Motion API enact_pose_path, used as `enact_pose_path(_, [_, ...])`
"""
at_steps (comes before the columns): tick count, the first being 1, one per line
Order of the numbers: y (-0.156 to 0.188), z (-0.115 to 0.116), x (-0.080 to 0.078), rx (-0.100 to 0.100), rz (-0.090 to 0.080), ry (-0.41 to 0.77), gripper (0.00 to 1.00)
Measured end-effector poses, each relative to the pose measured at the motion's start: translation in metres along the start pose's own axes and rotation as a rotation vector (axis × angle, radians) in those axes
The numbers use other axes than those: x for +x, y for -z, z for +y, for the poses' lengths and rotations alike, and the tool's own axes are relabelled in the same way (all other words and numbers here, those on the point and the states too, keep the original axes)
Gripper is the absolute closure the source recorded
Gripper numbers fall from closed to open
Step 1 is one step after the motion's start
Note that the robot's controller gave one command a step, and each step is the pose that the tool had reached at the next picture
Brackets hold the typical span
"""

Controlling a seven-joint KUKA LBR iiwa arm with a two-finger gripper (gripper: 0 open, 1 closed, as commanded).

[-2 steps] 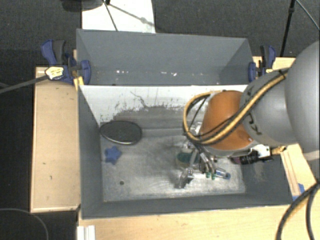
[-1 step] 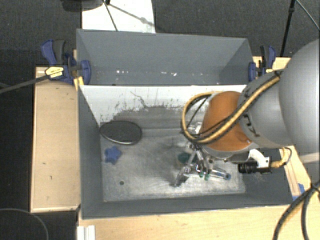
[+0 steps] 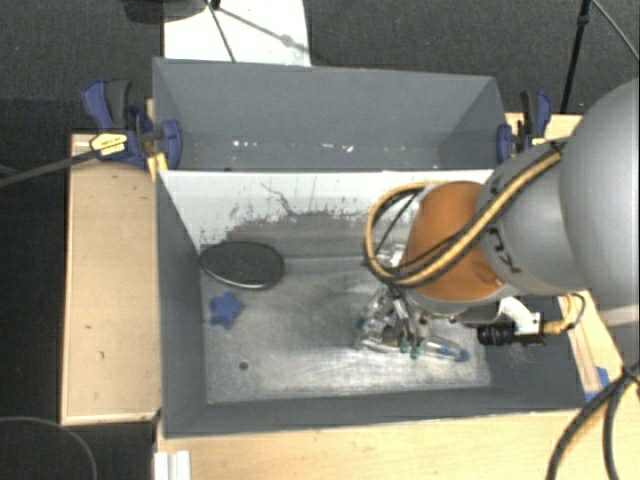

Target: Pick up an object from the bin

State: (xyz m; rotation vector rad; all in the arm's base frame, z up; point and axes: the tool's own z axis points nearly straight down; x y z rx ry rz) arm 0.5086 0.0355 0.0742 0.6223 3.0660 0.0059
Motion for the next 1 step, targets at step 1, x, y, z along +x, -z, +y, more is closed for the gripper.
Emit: enact_pose_path(1, [0.0945,0.0018,-0.0031,0.002,0.004,0.004,1.0])
